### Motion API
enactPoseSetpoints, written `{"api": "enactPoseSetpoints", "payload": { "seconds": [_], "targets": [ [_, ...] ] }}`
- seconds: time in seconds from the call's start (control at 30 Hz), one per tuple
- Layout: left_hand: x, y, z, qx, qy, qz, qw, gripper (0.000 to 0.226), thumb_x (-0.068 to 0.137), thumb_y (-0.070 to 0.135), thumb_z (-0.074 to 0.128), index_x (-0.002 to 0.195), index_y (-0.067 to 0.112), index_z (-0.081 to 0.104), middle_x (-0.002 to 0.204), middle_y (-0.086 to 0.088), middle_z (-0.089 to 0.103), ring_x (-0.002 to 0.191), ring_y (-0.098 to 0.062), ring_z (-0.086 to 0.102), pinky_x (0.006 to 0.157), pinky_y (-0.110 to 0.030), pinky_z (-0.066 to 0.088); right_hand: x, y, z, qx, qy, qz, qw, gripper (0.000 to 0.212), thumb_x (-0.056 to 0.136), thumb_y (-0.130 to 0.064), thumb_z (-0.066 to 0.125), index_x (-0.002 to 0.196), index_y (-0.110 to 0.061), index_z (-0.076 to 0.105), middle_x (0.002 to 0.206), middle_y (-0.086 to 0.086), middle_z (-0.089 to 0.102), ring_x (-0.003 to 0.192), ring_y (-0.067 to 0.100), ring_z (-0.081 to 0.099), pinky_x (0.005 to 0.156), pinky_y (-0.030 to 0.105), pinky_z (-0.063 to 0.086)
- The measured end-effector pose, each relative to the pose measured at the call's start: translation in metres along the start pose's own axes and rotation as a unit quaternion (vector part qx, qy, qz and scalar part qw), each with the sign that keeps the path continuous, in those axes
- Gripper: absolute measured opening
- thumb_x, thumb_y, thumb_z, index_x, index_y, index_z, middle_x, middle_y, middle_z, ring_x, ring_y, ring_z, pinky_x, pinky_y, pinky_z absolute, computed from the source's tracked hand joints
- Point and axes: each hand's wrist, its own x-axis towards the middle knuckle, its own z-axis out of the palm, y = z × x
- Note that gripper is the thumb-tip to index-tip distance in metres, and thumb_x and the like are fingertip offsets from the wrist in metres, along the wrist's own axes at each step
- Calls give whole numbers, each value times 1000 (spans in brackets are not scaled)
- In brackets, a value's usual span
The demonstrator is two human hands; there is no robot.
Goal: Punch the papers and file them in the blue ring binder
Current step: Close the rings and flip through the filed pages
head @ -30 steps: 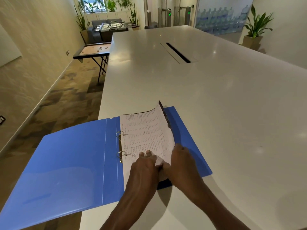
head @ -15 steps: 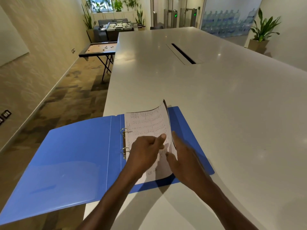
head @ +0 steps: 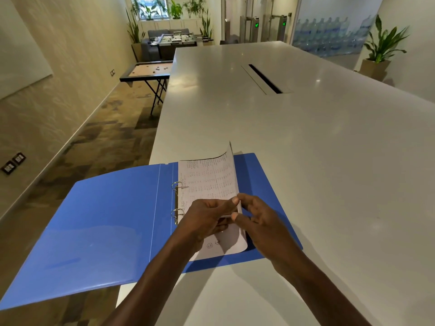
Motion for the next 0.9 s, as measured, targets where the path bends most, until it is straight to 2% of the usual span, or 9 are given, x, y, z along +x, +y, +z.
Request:
{"api": "enactPoseSetpoints", "payload": {
  "seconds": [0.13, 0.3, 0.5, 0.57, 0.67, 0.8, 0.9],
  "targets": [
    [1, -2, -1, -16, 0, -7, 1000, 46, 62, 56, 72, 83, 15, 79, 89, -5, 78, 82, -18, 74, 68, -22, 55, 0, 2, -1, 2, -5, 4, 1000, 24, 90, -32, 61, 105, -46, 49, 100, -31, 54, 85, -5, 60, 58, 1, 46],
    [6, -5, -2, -33, 0, -18, 999, 50, 64, 51, 73, 93, 11, 77, 94, -6, 78, 91, -23, 74, 83, -31, 58, 1, 1, -7, 53, 6, 28, 998, 36, 87, -31, 66, 117, -40, 47, 102, -32, 51, 81, -5, 58, 52, 1, 45],
    [10, -8, -3, -44, 12, -35, 998, 39, 70, 41, 75, 94, 11, 77, 96, -8, 77, 93, -27, 73, 87, -37, 58, 3, 3, -10, 82, 16, 52, 995, 41, 84, -30, 69, 120, -34, 50, 114, -18, 58, 88, 2, 61, 56, 6, 49],
    [11, -8, -3, -45, 25, -43, 998, 26, 78, 31, 75, 95, 11, 76, 96, -10, 77, 91, -30, 72, 82, -36, 59, 3, 4, -11, 81, 19, 54, 995, 39, 84, -29, 69, 118, -33, 51, 115, -16, 58, 86, 2, 62, 54, 6, 49],
    [10, -10, -2, -38, 58, -40, 997, 16, 79, 26, 76, 90, 14, 77, 91, -7, 77, 81, -26, 72, 61, -23, 57, 4, 6, -11, 81, 18, 58, 995, 38, 84, -29, 69, 117, -34, 50, 117, -15, 58, 89, 6, 62, 56, 8, 52],
    [6, -11, 2, -41, 79, -9, 996, 27, 62, 37, 80, 82, 18, 78, 82, 1, 78, 65, -16, 71, 51, -13, 51, 5, 7, -10, 60, 23, 59, 996, 39, 85, -32, 68, 118, -36, 48, 117, -17, 57, 93, 10, 62, 61, 11, 50],
    [4, -11, 3, -44, 79, 11, 996, 34, 59, 42, 79, 84, 19, 78, 84, 3, 78, 65, -17, 73, 50, -12, 50, 6, 6, -10, 51, 23, 52, 997, 39, 85, -32, 69, 115, -37, 46, 112, -20, 55, 84, 4, 62, 53, 7, 49]
  ]
}}
